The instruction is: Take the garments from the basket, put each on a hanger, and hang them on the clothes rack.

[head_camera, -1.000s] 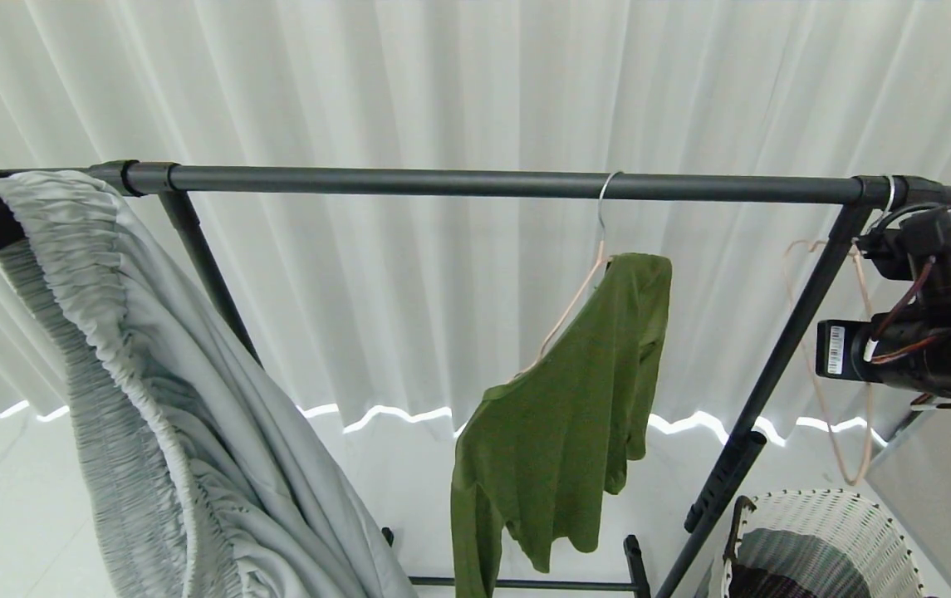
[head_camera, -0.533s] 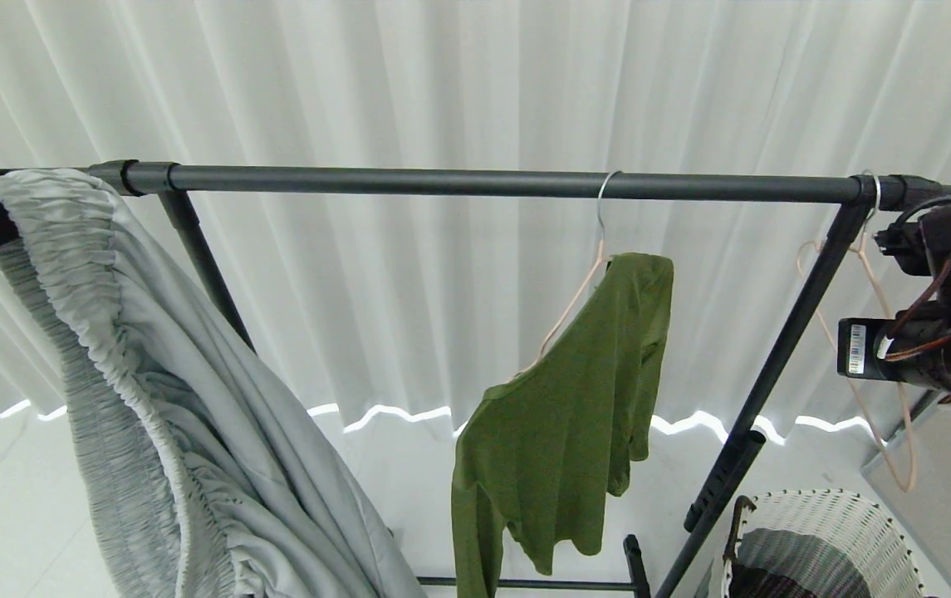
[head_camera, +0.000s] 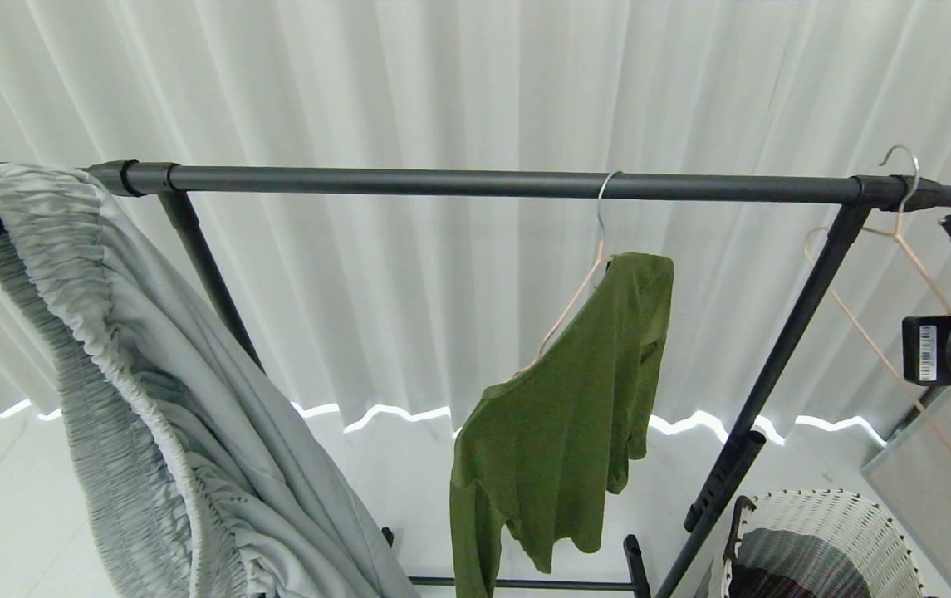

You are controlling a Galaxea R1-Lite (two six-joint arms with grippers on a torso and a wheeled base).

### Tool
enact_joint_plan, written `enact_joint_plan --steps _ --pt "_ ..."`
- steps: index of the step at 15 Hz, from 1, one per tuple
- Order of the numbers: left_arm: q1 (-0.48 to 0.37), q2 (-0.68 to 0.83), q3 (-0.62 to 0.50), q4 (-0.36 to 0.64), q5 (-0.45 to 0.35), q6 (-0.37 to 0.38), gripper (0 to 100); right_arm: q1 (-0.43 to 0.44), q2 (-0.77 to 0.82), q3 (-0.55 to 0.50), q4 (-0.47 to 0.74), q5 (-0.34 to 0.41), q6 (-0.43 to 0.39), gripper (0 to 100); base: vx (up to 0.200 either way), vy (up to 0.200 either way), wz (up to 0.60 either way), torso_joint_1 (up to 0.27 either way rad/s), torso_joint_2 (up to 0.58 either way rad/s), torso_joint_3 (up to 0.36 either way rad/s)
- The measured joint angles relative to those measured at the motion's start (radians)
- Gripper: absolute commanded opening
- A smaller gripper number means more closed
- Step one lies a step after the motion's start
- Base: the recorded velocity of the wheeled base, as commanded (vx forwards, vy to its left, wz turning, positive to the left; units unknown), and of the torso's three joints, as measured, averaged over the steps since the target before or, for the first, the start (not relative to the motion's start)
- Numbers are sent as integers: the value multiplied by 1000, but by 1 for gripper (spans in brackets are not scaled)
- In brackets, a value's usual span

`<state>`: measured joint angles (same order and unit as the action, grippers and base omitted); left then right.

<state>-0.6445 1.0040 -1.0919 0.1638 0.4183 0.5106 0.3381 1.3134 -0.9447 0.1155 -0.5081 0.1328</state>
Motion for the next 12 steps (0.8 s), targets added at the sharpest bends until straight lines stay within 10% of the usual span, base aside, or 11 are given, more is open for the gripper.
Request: enact_joint_plan --steps 12 --pt "2 -22 5 0 0 0 0 -7 -319 133 65 144 -7 0 0 0 0 0 0 0"
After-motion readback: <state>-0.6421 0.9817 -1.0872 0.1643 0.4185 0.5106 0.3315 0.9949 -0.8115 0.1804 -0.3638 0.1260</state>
